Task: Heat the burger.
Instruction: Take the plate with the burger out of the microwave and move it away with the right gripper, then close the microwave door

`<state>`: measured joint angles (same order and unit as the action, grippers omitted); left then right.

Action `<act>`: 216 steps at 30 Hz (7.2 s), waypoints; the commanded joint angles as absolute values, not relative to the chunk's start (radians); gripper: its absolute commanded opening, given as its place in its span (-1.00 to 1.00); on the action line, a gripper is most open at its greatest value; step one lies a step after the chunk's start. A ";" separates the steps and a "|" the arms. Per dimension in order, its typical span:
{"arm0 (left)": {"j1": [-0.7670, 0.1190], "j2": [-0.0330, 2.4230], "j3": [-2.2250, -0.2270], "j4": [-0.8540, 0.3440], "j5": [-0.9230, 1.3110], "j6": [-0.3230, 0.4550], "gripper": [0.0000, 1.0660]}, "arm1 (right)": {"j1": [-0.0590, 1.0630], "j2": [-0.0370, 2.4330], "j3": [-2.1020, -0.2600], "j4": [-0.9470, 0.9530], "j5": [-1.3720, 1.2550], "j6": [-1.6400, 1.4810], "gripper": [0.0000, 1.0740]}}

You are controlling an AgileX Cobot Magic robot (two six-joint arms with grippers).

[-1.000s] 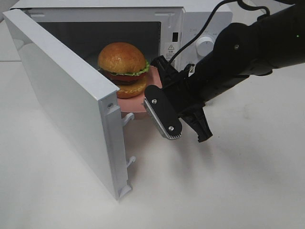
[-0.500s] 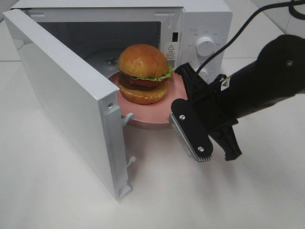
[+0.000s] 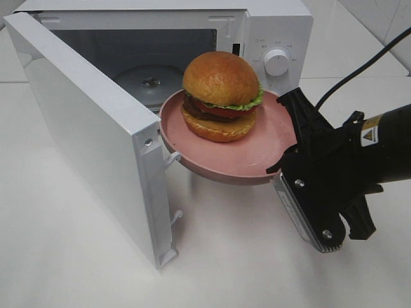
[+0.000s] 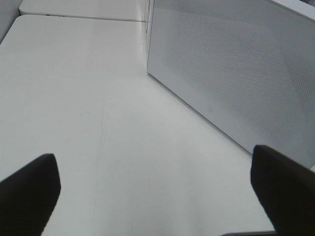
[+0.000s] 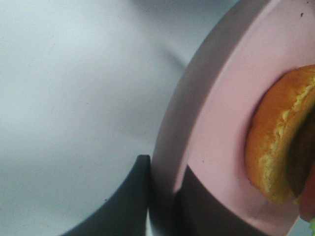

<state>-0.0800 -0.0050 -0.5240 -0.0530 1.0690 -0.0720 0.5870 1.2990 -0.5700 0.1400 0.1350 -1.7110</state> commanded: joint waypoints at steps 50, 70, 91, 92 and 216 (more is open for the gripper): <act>-0.077 -0.009 -0.521 -0.060 1.070 -0.071 0.86 | 0.586 0.898 -0.469 -0.708 0.725 -0.343 -0.95; -0.077 -0.009 -0.521 -0.060 1.070 -0.071 0.86 | 0.586 1.277 -0.471 -0.879 0.855 0.383 -0.95; -0.077 -0.009 -0.521 -0.057 1.070 -0.071 0.86 | 0.586 1.793 -0.660 -0.906 0.853 0.940 -0.93; -0.077 -0.009 -0.521 -0.057 1.070 -0.071 0.86 | 0.586 1.793 -0.660 -0.906 0.853 0.940 -0.93; -0.077 -0.009 -0.521 -0.059 1.070 -0.064 0.86 | 0.035 -0.034 -0.498 -0.071 0.996 0.041 0.38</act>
<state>-0.0800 -0.0050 -0.5240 -0.0530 1.0690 -0.0640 0.0420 -0.0040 -0.5010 -0.0700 1.0000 0.0520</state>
